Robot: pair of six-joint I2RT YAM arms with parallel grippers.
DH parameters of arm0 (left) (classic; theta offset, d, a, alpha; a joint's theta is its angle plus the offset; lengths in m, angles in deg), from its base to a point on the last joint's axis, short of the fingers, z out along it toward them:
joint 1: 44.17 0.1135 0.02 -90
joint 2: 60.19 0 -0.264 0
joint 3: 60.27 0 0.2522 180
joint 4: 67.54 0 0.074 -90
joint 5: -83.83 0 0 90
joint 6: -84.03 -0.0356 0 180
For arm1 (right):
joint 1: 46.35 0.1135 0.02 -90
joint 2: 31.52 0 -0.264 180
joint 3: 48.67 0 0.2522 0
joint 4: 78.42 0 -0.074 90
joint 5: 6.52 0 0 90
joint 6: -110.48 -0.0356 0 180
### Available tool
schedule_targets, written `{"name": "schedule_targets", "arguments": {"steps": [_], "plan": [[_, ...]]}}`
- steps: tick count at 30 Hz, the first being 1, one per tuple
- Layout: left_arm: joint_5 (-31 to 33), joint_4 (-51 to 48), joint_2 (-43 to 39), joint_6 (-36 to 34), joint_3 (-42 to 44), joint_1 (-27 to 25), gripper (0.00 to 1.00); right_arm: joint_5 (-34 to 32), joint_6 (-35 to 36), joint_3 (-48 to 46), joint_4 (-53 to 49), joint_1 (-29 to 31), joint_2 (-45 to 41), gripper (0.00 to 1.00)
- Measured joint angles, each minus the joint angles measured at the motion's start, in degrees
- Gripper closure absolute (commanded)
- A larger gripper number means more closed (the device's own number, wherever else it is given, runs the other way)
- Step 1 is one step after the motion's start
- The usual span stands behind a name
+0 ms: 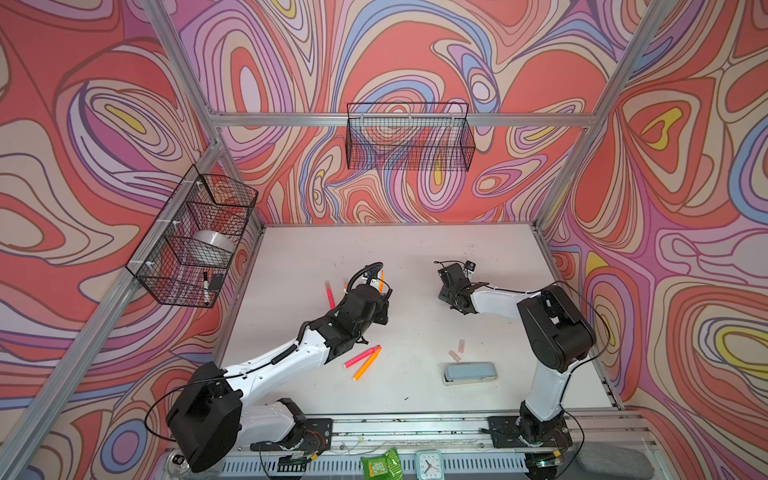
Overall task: Insert the pens into the pen caps
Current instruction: 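Close the right gripper on the pale-pink cap and lift it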
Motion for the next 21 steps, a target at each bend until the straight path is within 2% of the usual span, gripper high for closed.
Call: {"name": "schedule_targets", "arguments": {"steps": [4,10,18,21], "plan": [[0.0,0.0,0.0,0.0,0.0,0.0,1.0,-0.2,0.3,0.7,-2.4,0.0,0.0,0.4],[-0.2,0.0,0.0,0.0,0.0,0.0,1.0,-0.5,1.5,0.7,-5.3,0.0,-0.4,0.54],[-0.4,0.0,0.0,0.0,0.0,0.0,1.0,-0.2,3.3,1.8,-8.5,0.0,-0.3,0.59],[-0.4,0.0,0.0,0.0,0.0,0.0,1.0,-0.1,3.7,2.2,-9.4,0.0,-0.1,0.64]]}}
